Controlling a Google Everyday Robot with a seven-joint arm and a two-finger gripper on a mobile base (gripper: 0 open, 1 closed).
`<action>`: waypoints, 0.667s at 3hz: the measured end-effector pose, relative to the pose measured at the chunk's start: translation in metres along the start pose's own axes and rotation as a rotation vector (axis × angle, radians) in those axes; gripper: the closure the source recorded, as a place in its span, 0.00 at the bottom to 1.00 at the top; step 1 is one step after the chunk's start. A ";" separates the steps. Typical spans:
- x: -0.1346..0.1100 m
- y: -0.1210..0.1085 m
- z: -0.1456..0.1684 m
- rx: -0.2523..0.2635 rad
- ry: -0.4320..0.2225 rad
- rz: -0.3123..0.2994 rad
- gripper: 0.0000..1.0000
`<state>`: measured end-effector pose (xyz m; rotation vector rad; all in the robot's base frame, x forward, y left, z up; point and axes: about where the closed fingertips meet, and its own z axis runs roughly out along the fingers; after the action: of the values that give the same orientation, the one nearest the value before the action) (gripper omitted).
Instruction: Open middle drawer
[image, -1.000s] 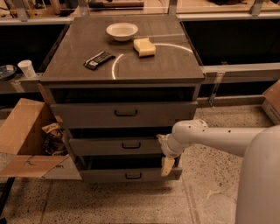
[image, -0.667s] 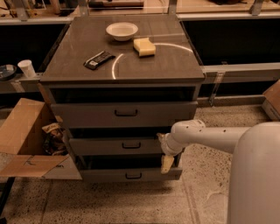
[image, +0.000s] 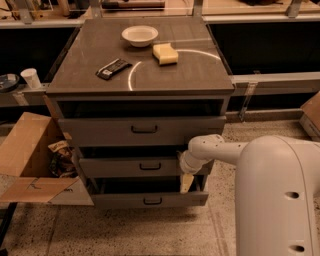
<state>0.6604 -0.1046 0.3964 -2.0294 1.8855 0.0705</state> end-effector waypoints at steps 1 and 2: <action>-0.001 -0.004 0.008 -0.010 -0.009 0.000 0.27; -0.003 -0.006 0.001 -0.010 -0.009 0.000 0.58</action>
Offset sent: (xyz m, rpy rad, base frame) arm -0.0464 0.0051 0.0230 -0.0169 -0.0164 -0.0315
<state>0.6661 -0.1011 0.3978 -2.0326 1.8834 0.0893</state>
